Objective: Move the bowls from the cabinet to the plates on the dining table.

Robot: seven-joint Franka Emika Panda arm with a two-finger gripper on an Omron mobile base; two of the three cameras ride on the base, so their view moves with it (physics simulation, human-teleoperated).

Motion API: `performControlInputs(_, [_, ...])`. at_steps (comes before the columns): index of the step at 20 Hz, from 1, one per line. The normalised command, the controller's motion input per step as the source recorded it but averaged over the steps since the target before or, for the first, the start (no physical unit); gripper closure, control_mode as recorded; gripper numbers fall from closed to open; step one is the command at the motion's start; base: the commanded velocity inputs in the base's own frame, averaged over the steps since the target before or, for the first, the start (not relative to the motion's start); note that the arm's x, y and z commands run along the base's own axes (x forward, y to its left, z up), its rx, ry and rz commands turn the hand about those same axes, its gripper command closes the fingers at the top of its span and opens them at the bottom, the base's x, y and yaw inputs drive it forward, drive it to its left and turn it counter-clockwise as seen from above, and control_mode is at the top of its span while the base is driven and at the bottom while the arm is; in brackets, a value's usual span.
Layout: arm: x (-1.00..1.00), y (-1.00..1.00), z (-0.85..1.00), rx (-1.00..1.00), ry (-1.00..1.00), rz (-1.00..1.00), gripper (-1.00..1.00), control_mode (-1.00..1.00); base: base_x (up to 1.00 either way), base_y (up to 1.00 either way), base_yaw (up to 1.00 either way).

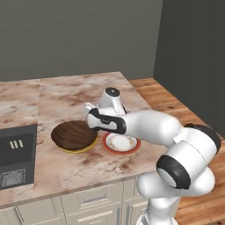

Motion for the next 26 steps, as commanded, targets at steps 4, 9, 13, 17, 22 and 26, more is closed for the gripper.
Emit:
performControlInputs(4, [-0.28, -0.33, 0.58, 0.0, 0.0, 0.0, -1.0, -1.0, 0.0, 0.0, 0.0])
performControlInputs(9, [-0.3, -0.38, 0.48, 0.0, -0.03, 0.08, -1.0, -1.0, 0.0, 0.0, 0.0])
performControlInputs(13, [-0.36, -0.35, 0.57, 0.0, -0.13, 0.27, -1.0, -1.0, 0.0, 0.0, 0.0])
performControlInputs(17, [-0.63, -0.07, 0.53, -0.01, -0.13, 0.16, -1.0, -1.0, 0.0, 0.0, 0.0])
performControlInputs(22, [-0.3, -0.05, 0.65, -0.05, -0.01, 0.22, -1.0, -1.0, 0.0, 0.0, 0.0])
performControlInputs(26, [-0.3, 0.0, 0.7, -0.12, 0.01, 0.26, -1.0, -1.0, 0.0, 0.0, 0.0])
